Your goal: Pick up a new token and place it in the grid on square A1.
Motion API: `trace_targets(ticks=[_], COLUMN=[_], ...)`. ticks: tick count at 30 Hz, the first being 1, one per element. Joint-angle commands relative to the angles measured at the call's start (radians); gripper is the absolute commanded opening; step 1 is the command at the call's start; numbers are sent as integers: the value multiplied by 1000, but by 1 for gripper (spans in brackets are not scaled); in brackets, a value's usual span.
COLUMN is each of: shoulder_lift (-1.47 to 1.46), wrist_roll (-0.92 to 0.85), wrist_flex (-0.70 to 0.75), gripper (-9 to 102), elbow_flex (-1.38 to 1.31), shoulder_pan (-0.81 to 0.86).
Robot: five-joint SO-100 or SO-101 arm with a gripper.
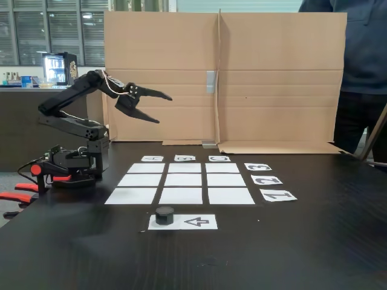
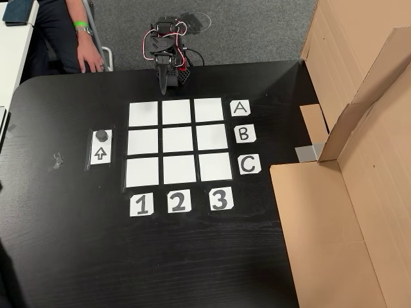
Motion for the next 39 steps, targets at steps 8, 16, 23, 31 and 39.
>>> trace_targets(ticks=[8, 16, 23, 31, 39], shoulder_lift=[-195, -534, -781, -1035, -1180], wrist_roll=[-32, -44, -32, -29, 0], wrist_flex=[40, 178, 212, 199, 190], gripper=[31, 31, 31, 31, 31], elbow_flex=[-218, -560, -776, -968, -1103], shoulder_pan=[6, -5, 54, 156, 261])
